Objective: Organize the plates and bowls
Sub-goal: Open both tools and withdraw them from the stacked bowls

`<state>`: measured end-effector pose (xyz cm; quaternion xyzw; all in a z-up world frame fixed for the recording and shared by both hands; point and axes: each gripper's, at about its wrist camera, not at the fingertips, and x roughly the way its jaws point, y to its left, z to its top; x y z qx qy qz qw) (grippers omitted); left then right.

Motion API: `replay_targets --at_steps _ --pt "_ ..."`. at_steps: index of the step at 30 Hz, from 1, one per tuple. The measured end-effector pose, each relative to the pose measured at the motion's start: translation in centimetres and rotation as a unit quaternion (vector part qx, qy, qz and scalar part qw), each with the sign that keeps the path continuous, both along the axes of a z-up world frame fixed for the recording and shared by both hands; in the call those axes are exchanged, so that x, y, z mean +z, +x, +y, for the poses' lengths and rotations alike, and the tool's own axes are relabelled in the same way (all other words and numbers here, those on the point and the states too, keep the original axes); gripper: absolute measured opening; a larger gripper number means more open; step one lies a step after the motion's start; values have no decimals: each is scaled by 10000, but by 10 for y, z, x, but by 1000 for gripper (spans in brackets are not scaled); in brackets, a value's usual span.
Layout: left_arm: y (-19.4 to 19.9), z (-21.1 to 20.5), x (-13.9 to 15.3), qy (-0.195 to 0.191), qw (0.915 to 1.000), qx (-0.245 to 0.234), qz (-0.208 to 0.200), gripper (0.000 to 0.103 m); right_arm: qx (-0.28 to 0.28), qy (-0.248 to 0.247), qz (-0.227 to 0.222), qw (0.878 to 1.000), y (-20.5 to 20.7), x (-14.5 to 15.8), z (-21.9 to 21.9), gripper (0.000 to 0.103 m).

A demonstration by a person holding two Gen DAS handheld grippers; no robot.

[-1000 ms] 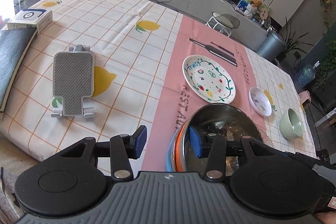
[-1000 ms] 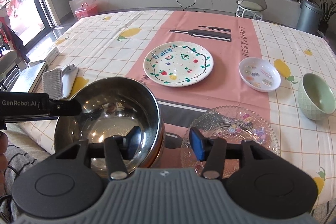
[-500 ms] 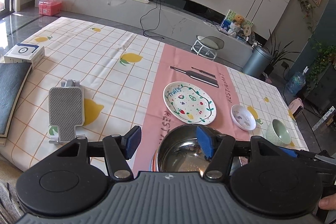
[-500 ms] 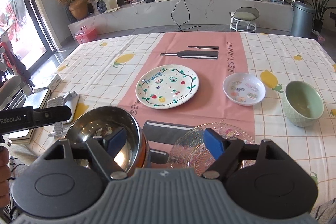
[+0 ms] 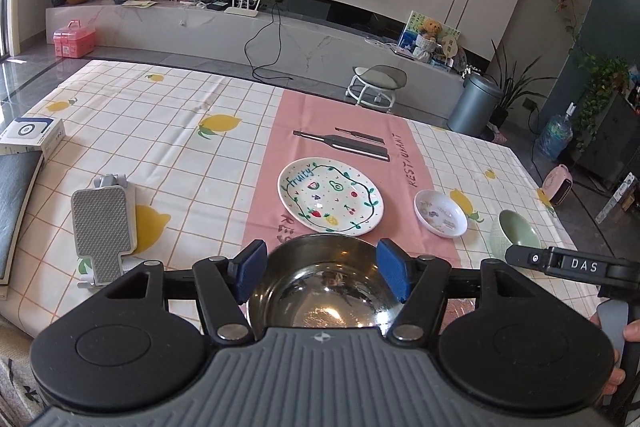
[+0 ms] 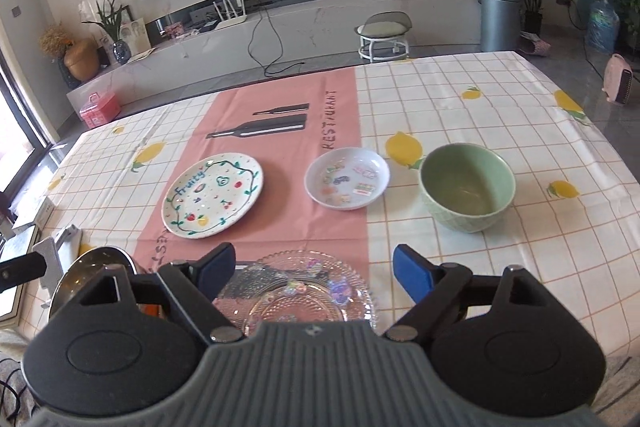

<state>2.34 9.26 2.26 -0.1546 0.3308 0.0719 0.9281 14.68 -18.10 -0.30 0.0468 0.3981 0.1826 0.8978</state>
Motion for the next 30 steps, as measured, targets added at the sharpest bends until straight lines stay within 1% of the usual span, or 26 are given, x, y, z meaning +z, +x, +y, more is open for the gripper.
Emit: replay_targets --at_steps 2,4,6,9,11,14,17,19,21,23,25,28,30 --pt "4 -10 2 75 9999 -69 61 74 -150 151 69 9997 3 1 -12 85" --pt "9 -21 4 235 9995 -14 206 74 -223 312 36 9993 3 3 -22 85" --pt "13 -35 8 429 9988 -28 247 74 -259 322 -50 9991 3 5 -30 85" --pt "21 -52 14 676 9970 -217 313 74 -390 277 -128 9988 5 3 -41 85" --pt "28 -63 17 802 9958 -243 376 74 -562 283 -72 9980 9 -3 -49 85" --pt "40 -77 20 878 9941 -360 519 74 -762 271 60 9967 16 -11 -58 85" --pt "53 -91 23 816 9930 -545 652 74 -929 315 97 9951 21 -14 -70 85" --pt "62 -99 25 707 9925 -769 636 74 -1030 367 79 9940 23 -14 -78 85" --pt "70 -108 27 660 9902 -1085 576 74 -1130 525 120 9921 29 -16 -86 85" --pt "81 -115 28 601 9887 -1231 606 74 -1256 728 254 9891 38 -21 -94 84" --pt "92 -119 28 460 9881 -1296 686 74 -1381 651 268 9879 44 -21 -96 84" --pt "106 -123 27 301 9869 -1359 812 74 -1346 434 85 9899 51 -12 -93 84" --pt "116 -126 25 282 9879 -1230 897 74 -1287 521 -20 9903 56 -7 -93 84"
